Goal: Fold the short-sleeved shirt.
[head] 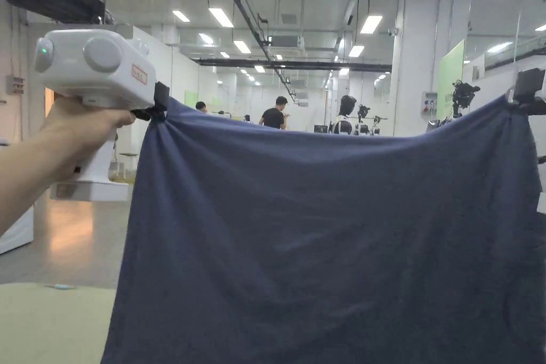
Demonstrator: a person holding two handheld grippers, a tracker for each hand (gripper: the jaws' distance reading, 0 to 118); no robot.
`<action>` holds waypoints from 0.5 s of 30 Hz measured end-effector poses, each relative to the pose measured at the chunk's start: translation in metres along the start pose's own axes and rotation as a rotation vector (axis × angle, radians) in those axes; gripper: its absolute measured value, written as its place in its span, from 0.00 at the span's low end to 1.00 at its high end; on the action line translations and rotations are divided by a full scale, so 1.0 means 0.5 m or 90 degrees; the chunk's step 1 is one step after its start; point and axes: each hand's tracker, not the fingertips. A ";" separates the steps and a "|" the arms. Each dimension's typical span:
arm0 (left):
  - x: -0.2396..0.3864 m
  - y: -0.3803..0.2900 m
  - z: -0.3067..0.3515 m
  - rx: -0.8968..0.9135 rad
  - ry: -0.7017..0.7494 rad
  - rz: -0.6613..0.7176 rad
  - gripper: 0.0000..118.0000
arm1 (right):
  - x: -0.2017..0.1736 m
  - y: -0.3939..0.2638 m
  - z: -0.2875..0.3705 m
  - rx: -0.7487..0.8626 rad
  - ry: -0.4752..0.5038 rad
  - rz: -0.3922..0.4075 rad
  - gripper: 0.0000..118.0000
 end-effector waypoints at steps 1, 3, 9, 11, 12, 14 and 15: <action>0.004 -0.004 0.000 -0.004 0.010 -0.021 0.00 | -0.002 0.002 0.006 0.005 0.009 0.000 0.02; 0.003 -0.017 0.008 0.006 0.003 -0.029 0.00 | -0.005 0.008 0.015 0.007 0.019 0.005 0.02; 0.010 -0.133 0.056 -0.023 -0.025 -0.029 0.00 | 0.009 -0.050 0.075 -0.004 0.027 0.015 0.02; 0.017 -0.184 0.080 -0.031 -0.037 -0.042 0.00 | 0.012 -0.085 0.100 -0.029 0.029 0.038 0.02; 0.018 -0.213 0.091 -0.037 -0.040 -0.042 0.00 | 0.015 -0.111 0.114 -0.038 0.030 0.045 0.02; 0.021 -0.278 0.112 -0.055 -0.059 -0.030 0.00 | 0.019 -0.168 0.149 -0.064 0.035 0.056 0.02; 0.026 -0.313 0.123 -0.075 -0.054 -0.036 0.00 | 0.025 -0.202 0.165 -0.079 0.035 0.053 0.02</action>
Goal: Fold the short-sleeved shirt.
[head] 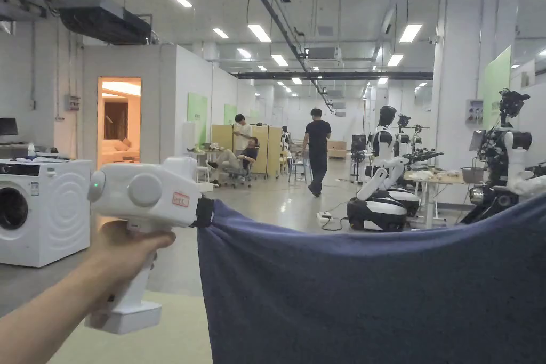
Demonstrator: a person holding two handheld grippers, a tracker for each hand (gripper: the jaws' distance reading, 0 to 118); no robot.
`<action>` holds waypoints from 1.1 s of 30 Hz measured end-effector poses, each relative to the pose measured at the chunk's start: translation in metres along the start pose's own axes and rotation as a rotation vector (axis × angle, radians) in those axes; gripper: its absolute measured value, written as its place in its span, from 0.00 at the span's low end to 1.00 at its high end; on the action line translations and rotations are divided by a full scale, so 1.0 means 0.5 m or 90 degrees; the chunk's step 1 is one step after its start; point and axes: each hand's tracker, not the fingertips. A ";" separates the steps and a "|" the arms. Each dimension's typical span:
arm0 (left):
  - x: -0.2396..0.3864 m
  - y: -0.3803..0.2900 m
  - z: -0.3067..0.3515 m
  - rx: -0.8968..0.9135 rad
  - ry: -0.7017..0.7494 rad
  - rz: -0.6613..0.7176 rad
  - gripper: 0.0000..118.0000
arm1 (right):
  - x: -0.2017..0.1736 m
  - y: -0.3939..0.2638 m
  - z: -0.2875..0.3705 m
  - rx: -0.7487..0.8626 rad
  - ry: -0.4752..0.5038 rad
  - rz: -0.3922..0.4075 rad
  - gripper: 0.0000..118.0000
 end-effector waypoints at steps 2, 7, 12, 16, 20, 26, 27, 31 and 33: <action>-0.028 -0.068 -0.010 -0.011 -0.010 0.009 0.00 | -0.002 -0.081 0.027 -0.024 0.012 -0.017 0.02; 0.002 -0.314 0.028 -0.095 -0.029 0.049 0.00 | -0.032 -0.323 0.106 -0.104 0.043 -0.070 0.02; 0.038 -0.539 0.095 -0.135 -0.029 0.053 0.00 | -0.070 -0.538 0.204 -0.150 0.013 -0.076 0.02; 0.062 -0.691 0.140 -0.191 -0.037 0.062 0.00 | -0.083 -0.693 0.262 -0.234 0.015 -0.070 0.02; 0.091 -0.785 0.181 -0.207 -0.055 0.062 0.01 | -0.073 -0.801 0.310 -0.252 0.001 -0.069 0.02; 0.091 -0.864 0.246 -0.211 -0.061 0.063 0.01 | -0.066 -0.889 0.412 -0.262 -0.018 -0.056 0.02; 0.081 -0.873 0.256 -0.213 -0.060 0.077 0.01 | -0.063 -0.898 0.430 -0.257 -0.024 -0.058 0.02; 0.063 -0.908 0.303 -0.203 -0.079 0.105 0.01 | -0.042 -0.930 0.485 -0.269 -0.020 -0.066 0.02; 0.063 -0.927 0.318 -0.211 -0.096 0.098 0.01 | -0.038 -0.949 0.501 -0.282 -0.013 -0.062 0.02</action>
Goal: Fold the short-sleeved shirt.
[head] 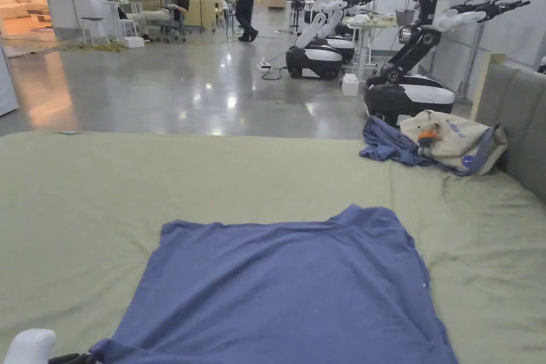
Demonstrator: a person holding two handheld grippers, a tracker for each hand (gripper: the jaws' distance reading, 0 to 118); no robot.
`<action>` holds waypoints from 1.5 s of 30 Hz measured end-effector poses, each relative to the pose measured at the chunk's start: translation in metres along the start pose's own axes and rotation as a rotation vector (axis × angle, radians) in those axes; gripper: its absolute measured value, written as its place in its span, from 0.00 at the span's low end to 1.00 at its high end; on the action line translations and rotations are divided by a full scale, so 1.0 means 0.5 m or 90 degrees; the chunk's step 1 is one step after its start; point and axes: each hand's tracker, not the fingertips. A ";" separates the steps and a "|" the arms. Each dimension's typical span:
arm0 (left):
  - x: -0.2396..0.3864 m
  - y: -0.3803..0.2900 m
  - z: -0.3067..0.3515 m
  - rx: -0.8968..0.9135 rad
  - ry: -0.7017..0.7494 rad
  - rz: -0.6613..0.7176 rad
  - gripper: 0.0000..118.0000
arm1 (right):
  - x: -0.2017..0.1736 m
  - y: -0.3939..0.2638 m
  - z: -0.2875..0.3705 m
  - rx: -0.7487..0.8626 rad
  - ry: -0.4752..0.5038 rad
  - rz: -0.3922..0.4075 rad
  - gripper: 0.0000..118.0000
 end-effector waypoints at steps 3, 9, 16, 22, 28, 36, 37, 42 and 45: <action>0.001 -0.035 0.007 -0.011 -0.006 -0.003 0.01 | -0.008 -0.036 0.004 -0.032 -0.005 0.004 0.02; 0.011 -0.094 0.005 0.000 0.008 0.008 0.82 | -0.063 -0.088 0.019 0.009 -0.188 0.041 0.46; 0.178 0.000 0.253 0.237 -0.005 0.101 1.00 | -0.171 -0.020 0.194 0.265 -0.207 0.037 1.00; 0.287 0.034 0.351 0.376 0.068 -0.067 0.35 | -0.275 0.047 0.301 0.337 -0.079 0.025 0.02; 0.323 0.004 0.351 0.341 0.093 -0.008 0.00 | -0.294 0.023 0.307 0.337 -0.087 0.044 0.02; 0.192 -0.014 0.192 0.170 0.107 -0.038 0.94 | -0.264 0.024 0.295 0.303 -0.094 0.043 0.02; 0.181 -0.047 0.169 0.076 0.062 -0.064 1.00 | -0.255 0.024 0.287 0.298 -0.099 0.037 0.02; 0.106 -0.067 -0.005 -0.033 0.105 -0.054 1.00 | -0.234 0.020 0.241 0.254 -0.099 0.034 0.02; 0.104 -0.075 -0.040 -0.025 0.106 -0.028 0.94 | -0.217 0.012 0.212 0.223 -0.110 0.036 0.02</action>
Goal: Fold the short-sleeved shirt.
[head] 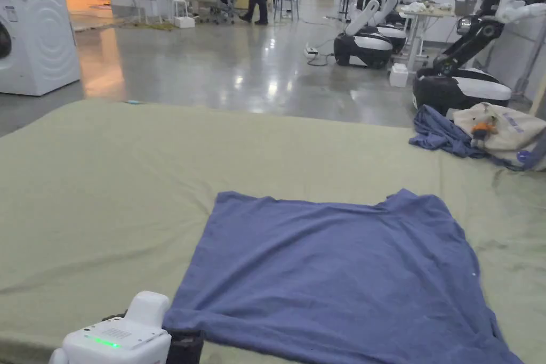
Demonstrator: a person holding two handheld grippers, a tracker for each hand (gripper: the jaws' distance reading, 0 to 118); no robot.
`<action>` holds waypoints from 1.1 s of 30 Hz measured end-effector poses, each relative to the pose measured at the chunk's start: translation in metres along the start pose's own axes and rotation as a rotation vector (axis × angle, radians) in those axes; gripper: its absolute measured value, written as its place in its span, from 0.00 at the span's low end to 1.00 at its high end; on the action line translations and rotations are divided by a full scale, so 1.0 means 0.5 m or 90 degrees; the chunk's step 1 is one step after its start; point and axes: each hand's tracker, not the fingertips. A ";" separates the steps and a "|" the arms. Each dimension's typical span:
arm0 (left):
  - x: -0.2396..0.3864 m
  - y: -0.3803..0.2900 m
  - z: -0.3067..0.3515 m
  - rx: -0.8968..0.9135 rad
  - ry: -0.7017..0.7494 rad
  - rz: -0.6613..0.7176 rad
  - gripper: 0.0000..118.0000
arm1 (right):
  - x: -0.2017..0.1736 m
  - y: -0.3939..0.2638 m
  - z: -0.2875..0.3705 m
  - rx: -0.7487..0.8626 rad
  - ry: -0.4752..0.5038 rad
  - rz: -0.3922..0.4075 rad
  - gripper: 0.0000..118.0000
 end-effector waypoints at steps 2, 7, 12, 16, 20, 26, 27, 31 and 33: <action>0.005 0.009 -0.020 0.030 -0.033 -0.003 0.46 | 0.009 -0.010 -0.016 -0.026 0.009 -0.017 0.02; 0.014 0.022 -0.011 0.002 -0.021 0.040 0.08 | 0.038 -0.052 -0.081 -0.127 0.010 0.042 1.00; 0.042 0.023 0.048 0.036 -0.034 0.056 0.08 | 0.100 -0.143 -0.156 -0.241 0.013 0.013 0.99; 0.044 0.037 0.046 0.028 -0.042 0.049 0.08 | 0.126 -0.215 -0.209 -0.279 0.035 0.011 0.65; 0.039 0.039 0.043 0.022 -0.041 0.054 0.08 | 0.109 -0.218 -0.202 -0.222 0.040 0.006 0.04; 0.032 0.088 0.079 0.063 -0.044 0.054 0.08 | 0.093 -0.121 -0.173 -0.149 0.064 -0.025 0.03; 0.021 0.118 0.074 0.064 -0.055 0.065 0.08 | 0.094 -0.094 -0.190 -0.142 0.057 -0.025 0.03; -0.013 0.255 0.013 0.062 -0.046 0.043 0.08 | 0.103 0.009 -0.316 -0.117 0.041 -0.042 0.03; -0.038 0.314 -0.037 0.039 -0.059 0.058 0.08 | 0.101 0.045 -0.400 -0.120 0.038 -0.038 0.03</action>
